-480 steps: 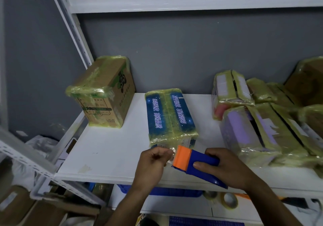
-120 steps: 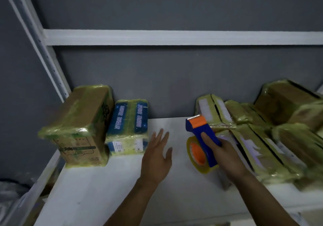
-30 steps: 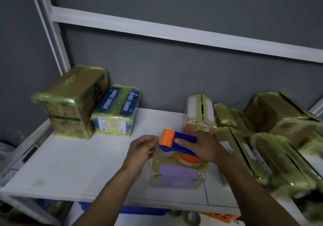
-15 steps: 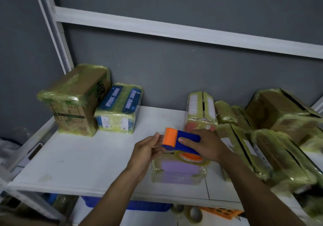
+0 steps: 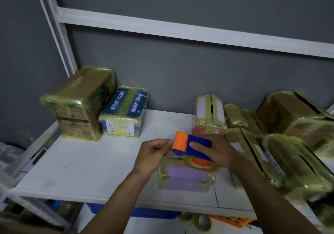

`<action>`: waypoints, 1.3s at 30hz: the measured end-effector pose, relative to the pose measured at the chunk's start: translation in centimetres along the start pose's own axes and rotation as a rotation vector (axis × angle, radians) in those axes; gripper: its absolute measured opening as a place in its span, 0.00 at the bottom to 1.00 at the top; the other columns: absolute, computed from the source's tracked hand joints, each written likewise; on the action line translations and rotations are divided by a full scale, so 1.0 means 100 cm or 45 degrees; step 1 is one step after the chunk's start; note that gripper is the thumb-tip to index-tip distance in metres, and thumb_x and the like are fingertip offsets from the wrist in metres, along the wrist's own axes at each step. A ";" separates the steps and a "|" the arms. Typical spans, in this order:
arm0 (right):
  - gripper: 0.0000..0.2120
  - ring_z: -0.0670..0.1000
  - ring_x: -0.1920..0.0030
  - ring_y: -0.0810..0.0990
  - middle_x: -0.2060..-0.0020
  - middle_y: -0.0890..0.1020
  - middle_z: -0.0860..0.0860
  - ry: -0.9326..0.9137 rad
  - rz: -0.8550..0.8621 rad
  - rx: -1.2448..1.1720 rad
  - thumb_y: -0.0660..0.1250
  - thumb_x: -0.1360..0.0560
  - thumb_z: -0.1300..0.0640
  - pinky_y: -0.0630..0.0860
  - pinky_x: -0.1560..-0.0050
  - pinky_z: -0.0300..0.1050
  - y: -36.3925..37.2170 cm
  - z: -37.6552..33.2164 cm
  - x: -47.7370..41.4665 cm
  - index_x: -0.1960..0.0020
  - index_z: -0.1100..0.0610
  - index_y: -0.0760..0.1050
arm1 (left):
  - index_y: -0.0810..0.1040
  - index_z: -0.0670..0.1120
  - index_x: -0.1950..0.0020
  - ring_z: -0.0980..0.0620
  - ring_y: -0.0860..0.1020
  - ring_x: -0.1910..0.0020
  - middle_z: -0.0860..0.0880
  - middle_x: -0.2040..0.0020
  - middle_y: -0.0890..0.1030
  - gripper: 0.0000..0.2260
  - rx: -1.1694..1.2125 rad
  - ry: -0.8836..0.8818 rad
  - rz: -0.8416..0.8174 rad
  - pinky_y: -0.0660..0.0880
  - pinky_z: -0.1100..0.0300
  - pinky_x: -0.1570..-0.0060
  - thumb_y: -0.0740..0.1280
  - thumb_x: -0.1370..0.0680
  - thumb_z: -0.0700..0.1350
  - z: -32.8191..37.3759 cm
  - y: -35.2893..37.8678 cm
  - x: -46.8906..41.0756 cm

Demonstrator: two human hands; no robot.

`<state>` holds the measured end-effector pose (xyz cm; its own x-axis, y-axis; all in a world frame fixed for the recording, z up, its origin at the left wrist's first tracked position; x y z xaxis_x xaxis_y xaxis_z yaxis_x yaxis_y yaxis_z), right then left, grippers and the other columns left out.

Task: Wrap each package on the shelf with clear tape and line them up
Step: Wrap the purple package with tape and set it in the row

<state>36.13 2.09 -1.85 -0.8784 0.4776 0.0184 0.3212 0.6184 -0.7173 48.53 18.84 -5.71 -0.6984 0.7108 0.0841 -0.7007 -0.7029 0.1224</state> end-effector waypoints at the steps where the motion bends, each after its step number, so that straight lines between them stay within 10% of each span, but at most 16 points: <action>1: 0.27 0.52 0.62 0.85 0.63 0.85 0.53 0.004 -0.005 -0.012 0.66 0.26 0.30 0.80 0.54 0.53 0.000 0.001 0.000 0.53 0.56 0.81 | 0.88 0.51 0.49 0.53 0.84 0.54 0.50 0.54 0.87 0.05 -0.036 0.022 0.008 0.80 0.61 0.51 0.71 0.21 0.46 0.001 0.000 -0.001; 8: 0.26 0.50 0.66 0.83 0.66 0.84 0.52 0.013 -0.041 -0.051 0.67 0.26 0.31 0.75 0.61 0.44 0.001 0.001 -0.004 0.57 0.56 0.80 | 0.85 0.44 0.47 0.52 0.84 0.55 0.45 0.53 0.87 0.11 0.057 -0.186 -0.094 0.78 0.64 0.55 0.63 0.17 0.37 -0.020 0.009 -0.005; 13: 0.28 0.57 0.64 0.83 0.65 0.84 0.55 -0.002 -0.045 -0.066 0.66 0.25 0.32 0.74 0.60 0.47 0.000 0.000 -0.006 0.56 0.59 0.81 | 0.87 0.44 0.53 0.48 0.86 0.56 0.41 0.50 0.87 0.16 0.471 -0.399 -0.051 0.80 0.60 0.59 0.63 0.16 0.50 -0.031 0.009 -0.001; 18: 0.27 0.53 0.65 0.83 0.66 0.84 0.54 -0.031 -0.049 -0.024 0.67 0.26 0.32 0.74 0.61 0.43 0.000 -0.006 -0.006 0.56 0.58 0.81 | 0.87 0.47 0.57 0.49 0.86 0.58 0.44 0.58 0.87 0.10 -0.016 -0.149 0.022 0.80 0.63 0.60 0.70 0.19 0.49 -0.013 -0.004 -0.008; 34: 0.41 0.48 0.60 0.83 0.62 0.85 0.49 -0.075 -0.118 0.407 0.57 0.37 0.15 0.81 0.50 0.54 -0.024 -0.042 -0.014 0.54 0.52 0.81 | 0.86 0.45 0.60 0.58 0.79 0.68 0.48 0.63 0.85 0.08 -0.106 -0.043 0.275 0.79 0.64 0.63 0.75 0.24 0.47 0.007 -0.090 -0.016; 39: 0.45 0.50 0.67 0.78 0.69 0.78 0.51 -0.043 -0.102 0.591 0.52 0.43 0.11 0.72 0.62 0.46 -0.024 -0.044 -0.010 0.66 0.54 0.74 | 0.85 0.45 0.60 0.56 0.79 0.69 0.51 0.62 0.84 0.09 -0.153 -0.153 0.257 0.80 0.61 0.63 0.71 0.21 0.43 -0.028 -0.094 -0.006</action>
<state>37.82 2.91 2.91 -0.9074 0.4146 0.0691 0.0667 0.3044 -0.9502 55.07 24.95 -9.65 -0.8087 0.5486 0.2123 -0.5660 -0.8240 -0.0268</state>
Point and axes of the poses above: each hand's wrist, its own x-axis away from the middle knuckle, its own y-axis out of the palm, z = x × y, the point moved 10 cm from there along -x, towards the middle knuckle
